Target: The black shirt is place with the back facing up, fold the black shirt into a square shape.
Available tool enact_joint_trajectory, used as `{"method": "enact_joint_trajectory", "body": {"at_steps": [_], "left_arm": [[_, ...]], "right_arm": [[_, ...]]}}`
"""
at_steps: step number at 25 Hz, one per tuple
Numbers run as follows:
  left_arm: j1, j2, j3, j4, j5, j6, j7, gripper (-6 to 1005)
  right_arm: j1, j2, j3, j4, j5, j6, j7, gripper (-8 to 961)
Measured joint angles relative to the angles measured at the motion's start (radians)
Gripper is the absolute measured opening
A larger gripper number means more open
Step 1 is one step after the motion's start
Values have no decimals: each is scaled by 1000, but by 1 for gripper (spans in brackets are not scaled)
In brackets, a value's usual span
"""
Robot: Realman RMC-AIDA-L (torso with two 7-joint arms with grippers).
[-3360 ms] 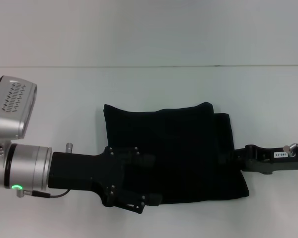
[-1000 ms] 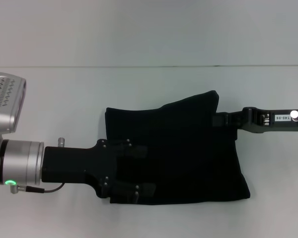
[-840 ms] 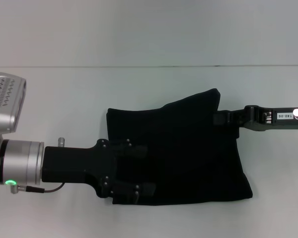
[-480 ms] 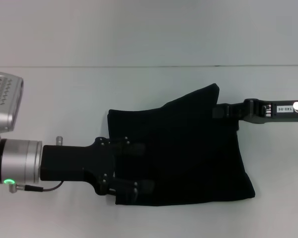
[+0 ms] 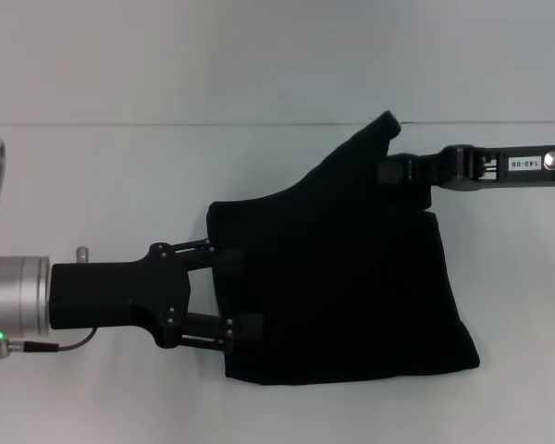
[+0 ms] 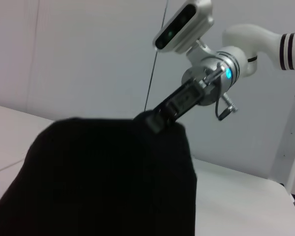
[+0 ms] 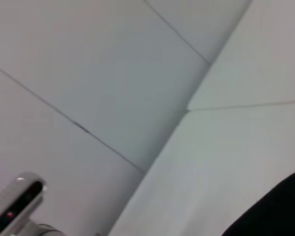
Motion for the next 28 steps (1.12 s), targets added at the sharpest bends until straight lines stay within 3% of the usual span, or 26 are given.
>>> {"method": "enact_joint_trajectory", "body": {"at_steps": [14,24,27,28], "left_arm": [[1,-1,0,-5,2,-8,-12,936],[1,-4,2,-9,1,-22,-21,936],[0,-5,-1,-9,-1,-59,-42,936],[-3,-6,0,-8,-3,-82,-60,936]], "right_arm": [[-128,-9,-15,14,-32,56,-7,36],[-195,-27,-16,147,-93,142,-94,52],[-222,-29,-16,148,-93,174,-97,262],[-232,-32,-13,148,-93,183,-97,285]]}}
